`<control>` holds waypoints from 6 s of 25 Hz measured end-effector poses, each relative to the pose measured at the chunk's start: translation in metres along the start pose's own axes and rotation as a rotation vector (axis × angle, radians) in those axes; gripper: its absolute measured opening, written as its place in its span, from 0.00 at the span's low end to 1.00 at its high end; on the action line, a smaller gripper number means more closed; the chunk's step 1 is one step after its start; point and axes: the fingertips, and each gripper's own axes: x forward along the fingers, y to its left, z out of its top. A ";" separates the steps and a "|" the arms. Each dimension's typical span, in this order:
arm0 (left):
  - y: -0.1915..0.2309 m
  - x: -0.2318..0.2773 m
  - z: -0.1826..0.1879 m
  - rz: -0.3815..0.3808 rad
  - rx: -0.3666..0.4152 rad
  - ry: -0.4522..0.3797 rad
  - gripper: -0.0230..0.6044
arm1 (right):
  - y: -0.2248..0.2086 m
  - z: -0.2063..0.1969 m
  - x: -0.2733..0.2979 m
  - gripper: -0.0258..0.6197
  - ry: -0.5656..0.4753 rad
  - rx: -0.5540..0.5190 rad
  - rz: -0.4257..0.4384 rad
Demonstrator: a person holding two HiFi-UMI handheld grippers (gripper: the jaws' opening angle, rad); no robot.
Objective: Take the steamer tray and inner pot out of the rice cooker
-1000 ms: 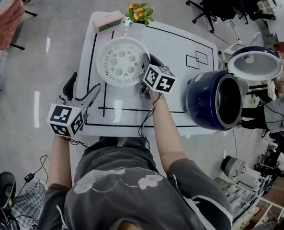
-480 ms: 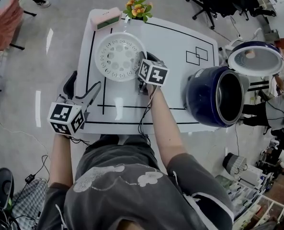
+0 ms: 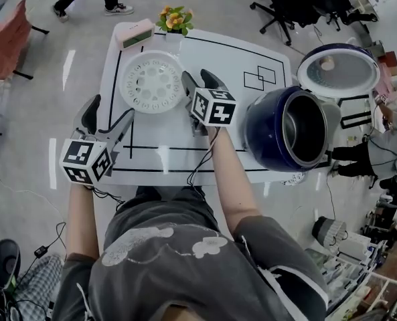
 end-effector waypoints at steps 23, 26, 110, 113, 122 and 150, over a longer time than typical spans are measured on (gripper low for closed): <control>-0.229 0.051 0.079 -0.193 0.121 -0.153 0.69 | -0.080 0.123 -0.314 0.44 -0.423 -0.154 0.026; -0.264 0.069 0.077 -0.243 0.132 -0.140 0.69 | -0.129 0.115 -0.341 0.44 -0.365 -0.276 -0.093; -0.409 0.203 0.111 -0.069 0.432 0.139 0.09 | -0.228 0.171 -0.377 0.17 -0.174 -0.724 0.107; -0.406 0.187 0.132 -0.117 0.359 0.075 0.06 | -0.206 0.183 -0.387 0.17 -0.216 -0.728 0.109; -0.363 0.124 0.173 -0.080 0.389 -0.027 0.06 | -0.124 0.213 -0.400 0.17 -0.320 -0.773 0.142; -0.097 -0.015 0.002 0.071 0.126 0.374 0.07 | 0.091 0.061 -0.194 0.17 0.015 -0.610 0.422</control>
